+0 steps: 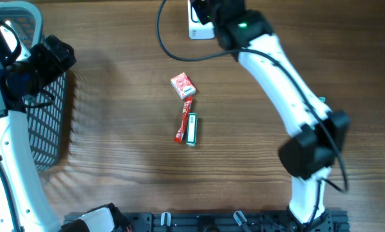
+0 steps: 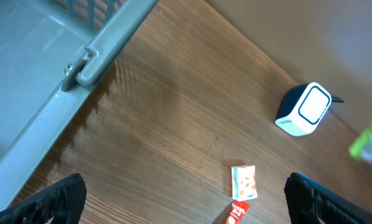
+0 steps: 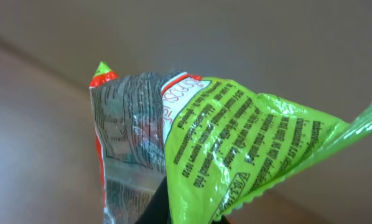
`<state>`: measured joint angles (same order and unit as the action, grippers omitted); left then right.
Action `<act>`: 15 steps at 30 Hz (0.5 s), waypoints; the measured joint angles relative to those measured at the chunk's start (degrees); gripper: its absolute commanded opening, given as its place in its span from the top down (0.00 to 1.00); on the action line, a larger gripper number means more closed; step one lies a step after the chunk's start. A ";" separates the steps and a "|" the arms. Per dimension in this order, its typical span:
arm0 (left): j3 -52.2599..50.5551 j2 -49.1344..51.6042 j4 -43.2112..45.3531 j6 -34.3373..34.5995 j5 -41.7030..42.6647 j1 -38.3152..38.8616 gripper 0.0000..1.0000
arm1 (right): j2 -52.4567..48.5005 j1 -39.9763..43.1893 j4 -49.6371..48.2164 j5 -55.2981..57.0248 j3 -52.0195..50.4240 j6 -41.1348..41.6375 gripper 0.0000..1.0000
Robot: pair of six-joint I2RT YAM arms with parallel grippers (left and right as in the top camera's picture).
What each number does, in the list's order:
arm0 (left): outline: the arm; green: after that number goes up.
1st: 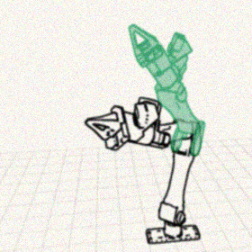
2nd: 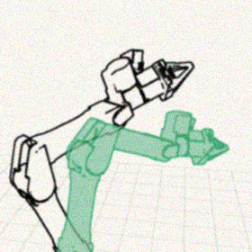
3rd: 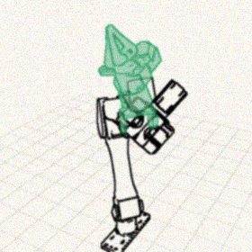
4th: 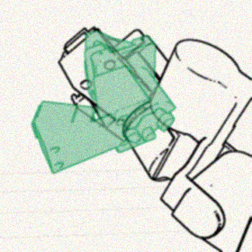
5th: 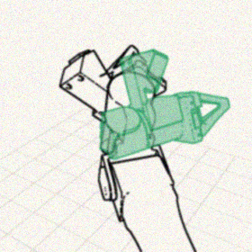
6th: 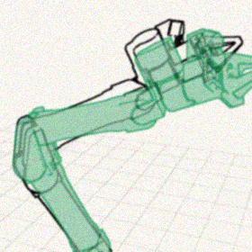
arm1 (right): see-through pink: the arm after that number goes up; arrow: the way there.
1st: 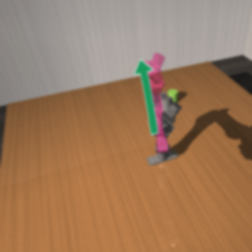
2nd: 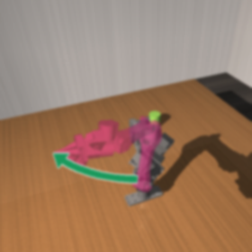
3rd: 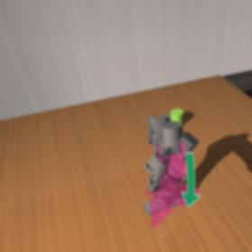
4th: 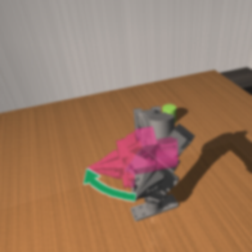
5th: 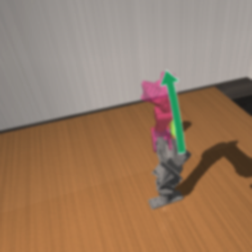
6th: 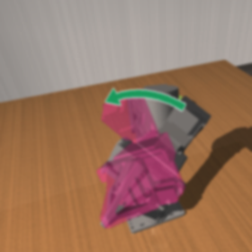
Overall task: Scan the item barcode
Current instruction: 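Carry the green snack bag up to the white scanner, then hold the bag in front of the scanner, then pull away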
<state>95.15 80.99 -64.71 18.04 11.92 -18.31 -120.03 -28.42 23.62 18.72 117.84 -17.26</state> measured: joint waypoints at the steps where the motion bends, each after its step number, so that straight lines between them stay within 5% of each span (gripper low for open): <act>1: 0.00 0.00 -0.02 -0.02 0.00 0.00 0.00 | -2.40 -0.07 -3.96 2.32 0.02 -2.05 0.96; 11: 0.00 0.00 -0.02 -0.02 0.00 0.00 0.00 | -18.93 -0.04 -39.47 15.72 -0.09 -28.48 0.96; 15: 0.00 0.00 0.00 -0.02 0.00 0.00 0.00 | -22.32 -0.17 -44.46 16.83 -0.09 -38.29 0.96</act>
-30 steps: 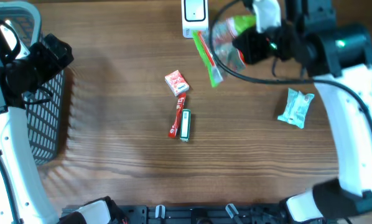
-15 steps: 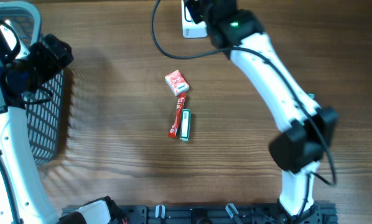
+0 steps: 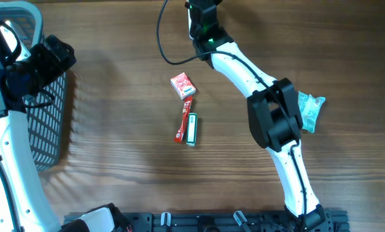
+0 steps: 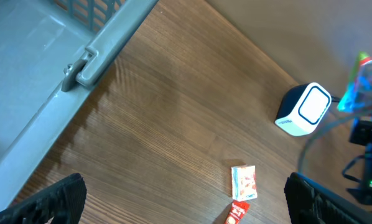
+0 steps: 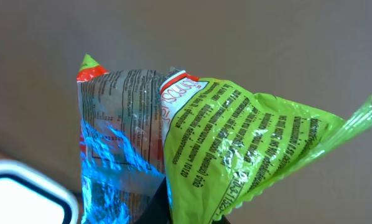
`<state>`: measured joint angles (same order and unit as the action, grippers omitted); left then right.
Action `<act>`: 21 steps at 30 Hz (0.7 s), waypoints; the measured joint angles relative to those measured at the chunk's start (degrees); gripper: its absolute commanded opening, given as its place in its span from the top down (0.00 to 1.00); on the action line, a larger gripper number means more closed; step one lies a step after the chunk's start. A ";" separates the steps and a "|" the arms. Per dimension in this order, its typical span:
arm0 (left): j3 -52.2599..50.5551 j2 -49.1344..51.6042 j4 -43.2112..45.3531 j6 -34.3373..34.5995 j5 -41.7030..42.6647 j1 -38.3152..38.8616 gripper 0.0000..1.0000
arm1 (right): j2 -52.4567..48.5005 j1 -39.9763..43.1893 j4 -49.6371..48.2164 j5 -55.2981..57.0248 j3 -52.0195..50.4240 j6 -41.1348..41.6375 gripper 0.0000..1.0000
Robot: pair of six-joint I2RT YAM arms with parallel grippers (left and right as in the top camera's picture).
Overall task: Scan the item barcode
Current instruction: 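Hold the bag in front of the scanner, then pull away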
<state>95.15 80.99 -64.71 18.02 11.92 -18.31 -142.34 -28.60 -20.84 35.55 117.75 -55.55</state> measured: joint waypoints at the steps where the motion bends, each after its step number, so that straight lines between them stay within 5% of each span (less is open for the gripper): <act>1: 0.00 0.00 0.00 0.00 0.00 0.00 0.00 | -0.59 -0.11 0.00 0.11 0.00 -1.22 0.96; 11: 0.00 0.00 0.00 0.00 0.00 0.00 0.00 | -5.42 -2.58 1.68 0.66 0.02 -5.66 0.96; 21: 0.00 0.00 0.00 0.02 0.00 0.00 0.00 | -5.57 -5.05 -7.69 0.79 0.02 -12.35 0.96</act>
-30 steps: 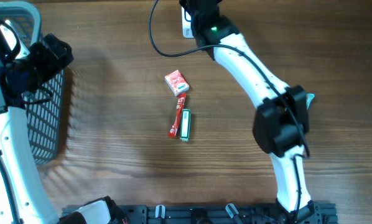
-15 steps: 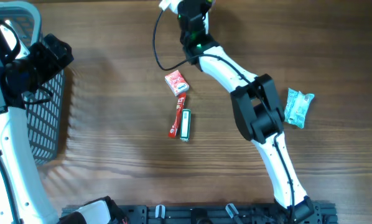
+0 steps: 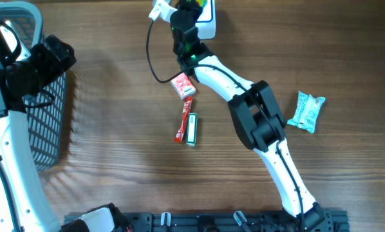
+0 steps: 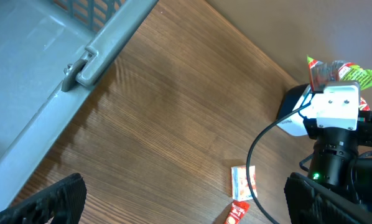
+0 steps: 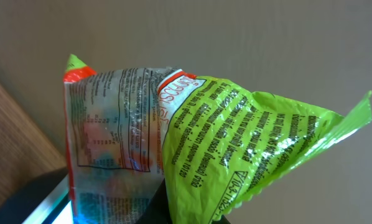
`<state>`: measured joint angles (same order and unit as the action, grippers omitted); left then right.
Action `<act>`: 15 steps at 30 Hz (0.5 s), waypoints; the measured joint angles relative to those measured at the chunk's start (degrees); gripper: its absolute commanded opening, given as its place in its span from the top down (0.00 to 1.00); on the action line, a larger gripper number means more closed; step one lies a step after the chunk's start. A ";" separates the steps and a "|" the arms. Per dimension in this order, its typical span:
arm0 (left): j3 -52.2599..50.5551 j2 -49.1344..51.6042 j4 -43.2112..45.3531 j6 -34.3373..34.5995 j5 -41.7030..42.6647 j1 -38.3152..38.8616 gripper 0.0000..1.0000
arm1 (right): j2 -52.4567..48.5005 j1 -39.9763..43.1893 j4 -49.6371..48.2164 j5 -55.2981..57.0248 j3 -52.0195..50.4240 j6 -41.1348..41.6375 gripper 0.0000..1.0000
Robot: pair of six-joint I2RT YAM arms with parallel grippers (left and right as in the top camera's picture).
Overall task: Scan the item barcode
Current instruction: 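Hold the bag in front of the scanner, then pull away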
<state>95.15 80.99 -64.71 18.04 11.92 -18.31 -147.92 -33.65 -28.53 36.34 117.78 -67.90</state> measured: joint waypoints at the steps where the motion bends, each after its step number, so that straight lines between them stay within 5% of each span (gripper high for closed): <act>1: 0.00 0.00 0.00 -0.02 0.00 0.00 0.00 | 0.00 -0.17 -0.33 -0.13 0.00 -0.94 0.96; 15: 0.00 0.00 0.00 -0.02 0.00 0.00 0.00 | 0.17 0.11 -6.05 4.66 0.31 -3.30 0.96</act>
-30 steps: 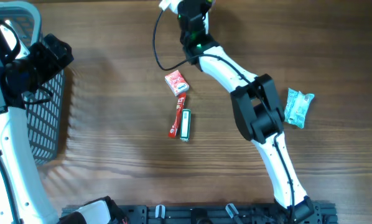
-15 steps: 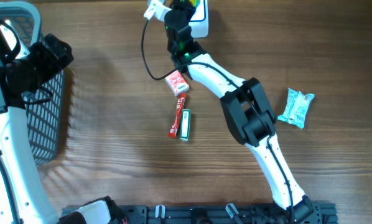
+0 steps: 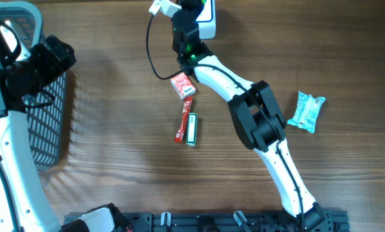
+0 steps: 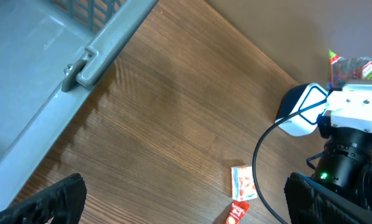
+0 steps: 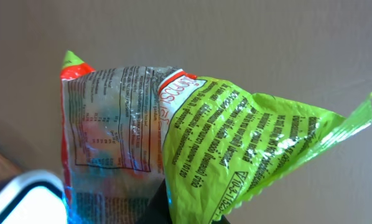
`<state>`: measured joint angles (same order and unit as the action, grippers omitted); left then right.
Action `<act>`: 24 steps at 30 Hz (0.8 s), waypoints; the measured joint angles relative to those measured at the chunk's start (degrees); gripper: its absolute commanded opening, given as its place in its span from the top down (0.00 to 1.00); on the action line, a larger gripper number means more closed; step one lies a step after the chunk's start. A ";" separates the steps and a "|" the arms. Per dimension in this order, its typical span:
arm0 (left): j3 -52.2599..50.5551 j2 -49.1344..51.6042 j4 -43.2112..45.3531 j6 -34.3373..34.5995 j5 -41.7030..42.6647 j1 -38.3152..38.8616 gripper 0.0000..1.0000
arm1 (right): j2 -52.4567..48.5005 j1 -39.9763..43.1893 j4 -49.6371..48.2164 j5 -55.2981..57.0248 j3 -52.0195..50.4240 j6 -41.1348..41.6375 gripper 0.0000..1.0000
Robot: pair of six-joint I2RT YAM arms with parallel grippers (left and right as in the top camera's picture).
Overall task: Scan the item barcode
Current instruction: 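Hold the bag in front of the scanner, then pull away, then lower the green snack bag beside the pale blue pack and release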
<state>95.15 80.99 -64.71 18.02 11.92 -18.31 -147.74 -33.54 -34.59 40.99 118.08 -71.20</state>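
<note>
My right gripper (image 5: pixel 187 208) is shut on a green and clear snack bag (image 5: pixel 192 134), printed back toward the wrist camera, with faint blue light on its clear part. The white scanner (image 5: pixel 18 202) shows at the lower left, just under the bag. In the overhead view the right gripper (image 3: pixel 187 8) is at the far table edge beside the scanner (image 3: pixel 209 24). The left wrist view shows the bag (image 4: pixel 355 66) above the scanner (image 4: pixel 303 111). My left gripper (image 4: pixel 189 199) hangs open near the basket, holding nothing.
A grey mesh basket (image 3: pixel 43 103) stands at the left edge. Mid-table lie a red-and-white packet (image 3: pixel 183 85), a red stick pack (image 3: pixel 182 125) and a green pack (image 3: pixel 192 129). A teal bag (image 3: pixel 306 111) lies to the right. The scanner's black cable (image 3: pixel 152 55) loops nearby.
The right gripper has shifted the bag slightly over the scanner: the scanner's white face now shows under the bag, and blue light tints the bag again. The left arm is unchanged.
The right gripper first held the snack bag raised at the far edge, with no light on it. Then blue scanner light fell across its clear part. Afterwards the arm stood further left by the scanner with the bag still gripped, and now the bag hangs just above the scanner.
</note>
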 measured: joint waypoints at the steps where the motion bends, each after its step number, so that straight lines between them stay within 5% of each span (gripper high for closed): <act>1: 0.00 0.00 0.00 0.00 0.00 0.00 0.00 | 0.37 0.00 1.95 0.81 0.00 0.42 0.96; 6: 0.00 0.00 0.02 0.00 -0.02 0.00 0.00 | 6.95 0.00 26.43 3.02 -0.33 8.11 0.96; 12: 0.00 0.00 0.00 0.00 -0.04 0.00 0.00 | 23.80 0.35 64.39 -0.74 -0.48 30.80 0.96; 18: 0.00 0.00 -0.02 0.00 0.00 0.00 0.00 | 40.61 6.05 97.83 -19.80 1.18 54.18 0.96; 24: 0.00 0.00 -0.02 0.00 0.00 0.00 0.00 | 41.81 17.97 114.57 -37.33 -2.56 63.69 0.96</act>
<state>95.15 80.99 -64.73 18.02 11.92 -18.31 -105.93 -15.57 79.99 3.66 115.52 -7.51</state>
